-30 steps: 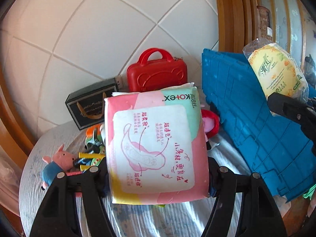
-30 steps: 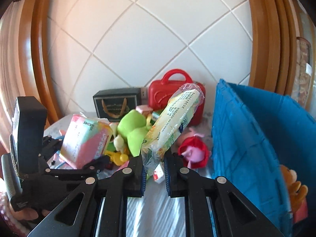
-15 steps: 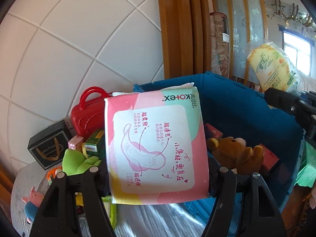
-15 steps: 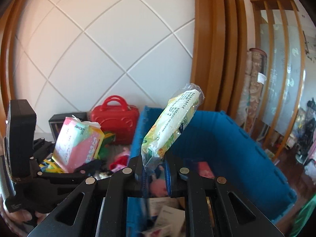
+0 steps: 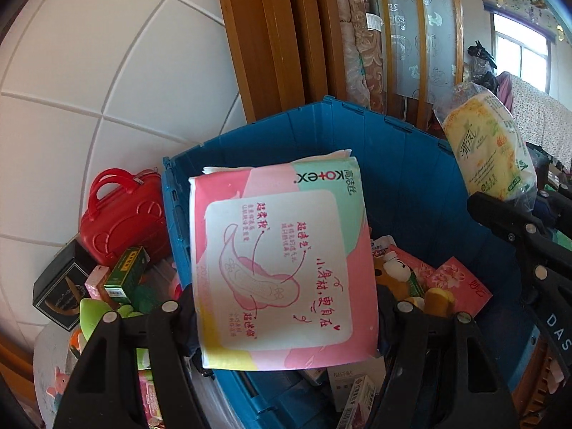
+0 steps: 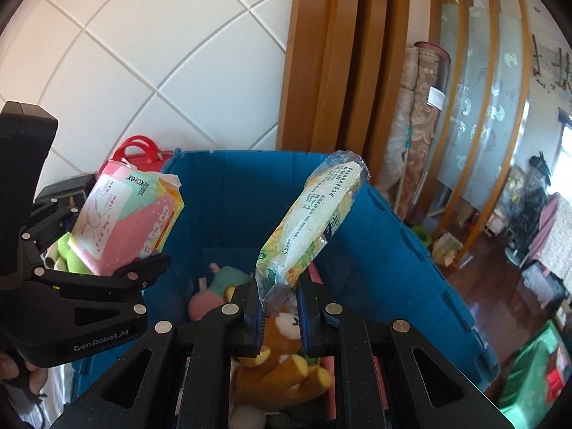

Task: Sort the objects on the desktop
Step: 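Open both tools to drop the Kotex pack and packet into the crate, then withdraw both tools from the crate back toward the pile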

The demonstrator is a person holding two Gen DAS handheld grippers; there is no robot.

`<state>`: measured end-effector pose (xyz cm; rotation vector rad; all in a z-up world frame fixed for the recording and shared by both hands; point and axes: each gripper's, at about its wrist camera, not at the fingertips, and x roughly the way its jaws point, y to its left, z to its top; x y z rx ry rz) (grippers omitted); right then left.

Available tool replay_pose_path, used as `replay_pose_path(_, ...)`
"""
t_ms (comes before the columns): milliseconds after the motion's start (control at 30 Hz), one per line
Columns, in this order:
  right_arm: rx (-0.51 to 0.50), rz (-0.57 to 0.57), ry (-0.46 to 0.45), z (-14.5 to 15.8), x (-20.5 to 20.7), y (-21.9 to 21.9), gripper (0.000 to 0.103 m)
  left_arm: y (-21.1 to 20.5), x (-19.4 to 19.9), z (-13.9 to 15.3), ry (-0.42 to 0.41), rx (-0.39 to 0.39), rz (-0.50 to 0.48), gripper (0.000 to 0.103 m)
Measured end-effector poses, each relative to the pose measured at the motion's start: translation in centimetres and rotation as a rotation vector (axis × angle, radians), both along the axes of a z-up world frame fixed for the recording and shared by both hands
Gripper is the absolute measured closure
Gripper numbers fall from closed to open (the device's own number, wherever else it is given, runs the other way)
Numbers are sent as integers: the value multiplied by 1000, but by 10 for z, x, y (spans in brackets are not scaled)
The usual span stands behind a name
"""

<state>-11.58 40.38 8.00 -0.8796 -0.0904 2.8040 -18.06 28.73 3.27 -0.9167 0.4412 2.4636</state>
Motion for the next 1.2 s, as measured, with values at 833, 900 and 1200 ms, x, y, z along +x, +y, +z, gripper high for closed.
replay_pose_path(833,17,-33,18,6,26,9,0,-48,32,16,74,83,-7,13)
replay_pose_path(900,8,-17,35,8,33,1,0,-67,38,19,88,108,17,10)
replay_pose_path(1200,-53,118,104,17,55,-66,0,-175,64,11,130,155,134,6)
